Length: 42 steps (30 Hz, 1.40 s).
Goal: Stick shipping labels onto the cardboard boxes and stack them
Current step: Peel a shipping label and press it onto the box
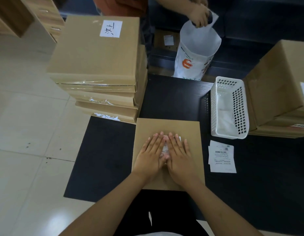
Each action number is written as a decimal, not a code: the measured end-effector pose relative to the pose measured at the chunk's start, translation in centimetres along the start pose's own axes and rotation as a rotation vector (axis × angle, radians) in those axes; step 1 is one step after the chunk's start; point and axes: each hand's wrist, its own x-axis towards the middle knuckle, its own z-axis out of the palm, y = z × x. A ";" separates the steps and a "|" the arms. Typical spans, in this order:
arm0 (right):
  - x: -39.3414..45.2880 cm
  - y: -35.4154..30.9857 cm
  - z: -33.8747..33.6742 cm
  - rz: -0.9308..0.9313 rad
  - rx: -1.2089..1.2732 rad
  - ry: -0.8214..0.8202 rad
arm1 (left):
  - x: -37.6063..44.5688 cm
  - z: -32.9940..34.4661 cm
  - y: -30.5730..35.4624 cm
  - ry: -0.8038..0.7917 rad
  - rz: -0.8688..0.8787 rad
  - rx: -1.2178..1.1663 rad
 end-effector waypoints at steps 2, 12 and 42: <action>-0.1 0.4 -0.2 0.033 -0.039 0.020 | -0.1 0.2 -0.2 0.016 0.002 0.006; -1.3 1.1 0.0 0.305 0.080 0.127 | -0.7 0.0 0.0 0.140 -0.337 0.001; -4.2 -1.1 1.8 0.483 0.065 0.216 | -4.5 0.8 2.7 0.097 -0.363 -0.014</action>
